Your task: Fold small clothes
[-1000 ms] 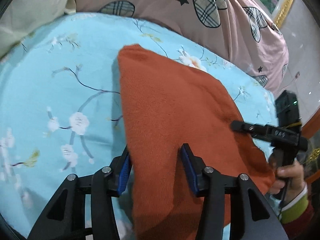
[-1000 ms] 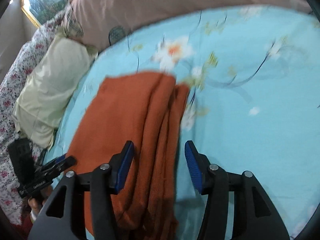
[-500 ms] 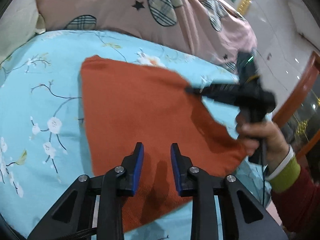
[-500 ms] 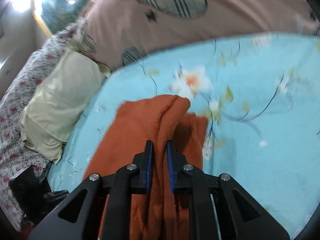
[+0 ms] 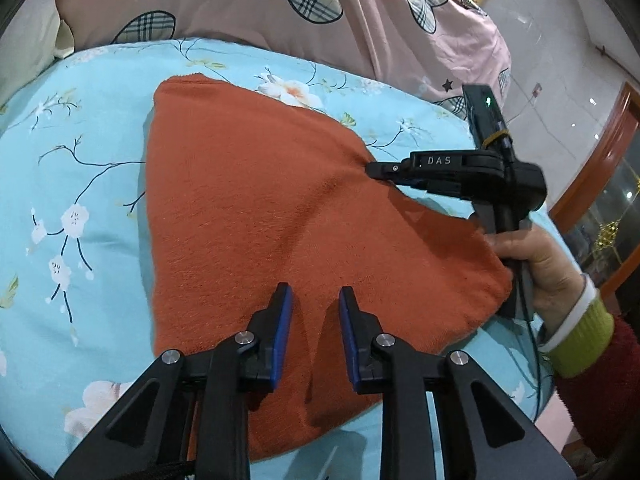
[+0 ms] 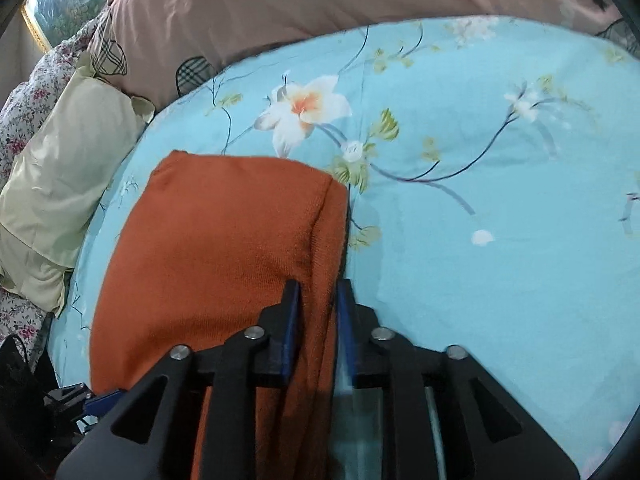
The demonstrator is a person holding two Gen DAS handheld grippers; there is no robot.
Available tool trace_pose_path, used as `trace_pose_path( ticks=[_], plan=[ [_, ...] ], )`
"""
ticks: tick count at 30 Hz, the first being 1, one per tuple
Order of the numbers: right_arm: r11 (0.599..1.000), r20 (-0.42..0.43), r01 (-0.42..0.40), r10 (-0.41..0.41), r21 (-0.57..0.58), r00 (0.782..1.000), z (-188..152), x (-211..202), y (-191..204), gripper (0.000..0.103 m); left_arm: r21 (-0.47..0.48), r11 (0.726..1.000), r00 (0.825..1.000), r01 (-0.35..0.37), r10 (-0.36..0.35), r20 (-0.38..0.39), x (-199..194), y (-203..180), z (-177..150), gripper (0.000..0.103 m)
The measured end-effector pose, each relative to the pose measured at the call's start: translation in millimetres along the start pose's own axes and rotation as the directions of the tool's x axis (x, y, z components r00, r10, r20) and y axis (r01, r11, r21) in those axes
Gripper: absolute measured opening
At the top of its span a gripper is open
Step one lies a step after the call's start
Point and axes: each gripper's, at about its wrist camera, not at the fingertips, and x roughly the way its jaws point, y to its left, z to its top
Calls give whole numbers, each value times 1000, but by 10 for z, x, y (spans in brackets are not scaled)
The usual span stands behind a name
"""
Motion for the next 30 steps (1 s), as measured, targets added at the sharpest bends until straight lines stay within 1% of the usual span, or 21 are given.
trace_pose_path(
  ticks=[1,2,3,4,5,6,8,9,10,11,12,13,14,15,16,19,24,26,28,30],
  plan=[
    [1000,20,18,-18,2,1000,-1,-149,35,25,1,1000,1000,-5,5,-2,1,-12,1,24],
    [1000,54,-2,2,0,999,-25,-341,85,25,-2,1000,1000,-6,6,-5,-16,-15,9,24],
    [999,80,-36,36,-3,996,-57,-446,123,25,-8,1000,1000,-6,6,-3,-47,-11,18,24],
    [994,108,-111,112,-17,988,-145,-634,225,25,-13,1000,1000,0,0,2,-107,2,9,24],
    [987,106,-157,160,-37,981,-223,-716,326,25,-16,1000,1000,5,-5,11,-180,9,-4,24],
    [981,95,-185,189,-52,977,-286,-744,388,25,-16,1000,1000,6,-6,22,-251,10,-18,24],
    [969,28,-237,239,-71,971,-481,-671,537,25,-16,1000,999,7,-7,41,-370,17,-54,24],
    [973,6,-219,220,-68,976,-551,-611,539,25,-22,1000,999,10,-9,45,-414,35,-76,24],
    [985,-14,-161,161,-64,987,-642,-525,499,25,-30,999,999,14,-12,44,-448,61,-97,24],
    [996,-28,-76,74,-45,997,-723,-416,393,23,-41,999,999,17,-16,38,-453,92,-127,24],
    [999,-37,-46,46,-2,998,-788,-322,236,9,-50,999,1000,10,-8,28,-443,131,-158,24],
    [998,-29,-60,61,28,998,-820,-287,143,0,-62,998,1000,-6,7,12,-413,179,-191,23],
    [992,-6,-101,102,75,995,-850,-277,12,0,-77,997,1000,-3,3,-4,-378,225,-226,19],
    [989,-1,-116,116,89,993,-846,-281,-24,0,-97,995,1000,8,-9,-16,-341,272,-264,18],
    [990,-1,-109,110,89,994,-838,-287,-19,0,-110,994,1000,13,-15,-21,-311,292,-276,18],
    [998,1,-44,44,36,999,-825,-286,89,0,-136,991,1000,16,-19,-19,-250,333,-314,17],
    [998,13,-33,33,53,999,-891,-371,135,0,-125,992,1000,-15,13,-16,-253,294,-335,17],
    [999,37,-25,24,26,999,-965,-543,244,3,-131,991,999,-30,28,-19,-259,261,-354,17],
    [1000,58,-30,30,-10,998,-1031,-642,330,3,-135,989,998,-54,52,-19,-289,214,-363,17],
    [998,25,39,-38,-41,999,-1142,-609,339,3,-123,990,997,-75,74,-17,-292,170,-379,17]
  ],
)
